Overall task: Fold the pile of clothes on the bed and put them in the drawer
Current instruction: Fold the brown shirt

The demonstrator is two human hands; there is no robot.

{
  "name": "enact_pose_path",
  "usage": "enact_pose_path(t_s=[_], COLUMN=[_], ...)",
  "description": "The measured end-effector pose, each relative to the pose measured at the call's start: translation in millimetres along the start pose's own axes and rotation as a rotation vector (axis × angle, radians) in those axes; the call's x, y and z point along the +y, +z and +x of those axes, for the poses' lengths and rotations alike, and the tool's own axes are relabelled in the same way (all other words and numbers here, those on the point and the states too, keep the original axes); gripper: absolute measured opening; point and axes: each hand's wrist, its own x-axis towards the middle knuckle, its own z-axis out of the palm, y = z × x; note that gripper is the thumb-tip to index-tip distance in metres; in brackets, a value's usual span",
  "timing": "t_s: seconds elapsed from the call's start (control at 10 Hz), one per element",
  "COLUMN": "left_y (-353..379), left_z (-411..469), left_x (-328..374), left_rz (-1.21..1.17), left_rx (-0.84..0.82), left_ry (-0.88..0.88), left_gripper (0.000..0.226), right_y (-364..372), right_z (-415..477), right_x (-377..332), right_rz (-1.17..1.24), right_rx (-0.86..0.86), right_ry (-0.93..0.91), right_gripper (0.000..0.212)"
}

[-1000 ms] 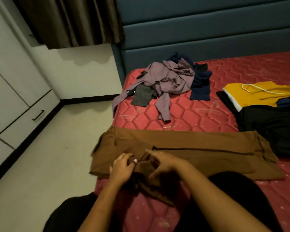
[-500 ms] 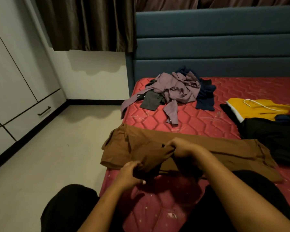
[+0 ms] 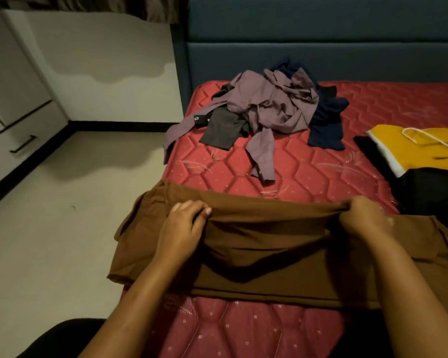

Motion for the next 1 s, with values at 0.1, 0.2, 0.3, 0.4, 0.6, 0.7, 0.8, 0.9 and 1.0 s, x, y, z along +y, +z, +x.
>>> enact_pose_path(t_s=[0.1, 0.2, 0.3, 0.4, 0.6, 0.7, 0.8, 0.9, 1.0], left_y=[11.0, 34.1, 50.9, 64.1, 69.4, 73.6, 90.1, 101.0, 109.6], left_z=[14.9, 10.5, -5.5, -19.7, -40.4, -44.9, -43.1, -35.9, -24.0], left_x=[-1.5, -8.1, -6.8, 6.3, 18.6, 36.1, 73.2, 90.5, 101.5], left_rz=[0.032, 0.252, 0.384, 0.425, 0.538, 0.531, 0.5, 0.491, 0.508], left_rx=[0.05, 0.088, 0.04, -0.075, -0.281, -0.264, -0.209, -0.164, -0.137], left_ry=[0.036, 0.144, 0.178, 0.162, 0.185, 0.186, 0.207, 0.162, 0.119], left_gripper=[0.034, 0.041, 0.058, 0.048, 0.065, 0.075, 0.058, 0.043, 0.035], right_y=[-12.5, -28.3, -19.5, -1.9, 9.4, 20.8, 99.3, 126.4, 79.1], right_z=[9.7, 19.6, 20.1, 25.4, 31.1, 40.6, 132.5, 170.7, 123.9], right_x=[18.7, 49.9, 60.4, 63.9, 70.6, 80.3, 160.0, 169.0, 150.0], right_rz=[-0.014, 0.038, 0.065, 0.145, 0.162, 0.23, 0.206, 0.286, 0.339], right_rx=[0.056, 0.147, 0.067, 0.013, -0.143, -0.153, -0.078, -0.062, -0.063], right_ry=[0.072, 0.198, 0.283, 0.339, 0.389, 0.436, 0.408, 0.411, 0.469], right_gripper=[0.028, 0.053, 0.079, 0.08, 0.085, 0.101, 0.113, 0.113, 0.089])
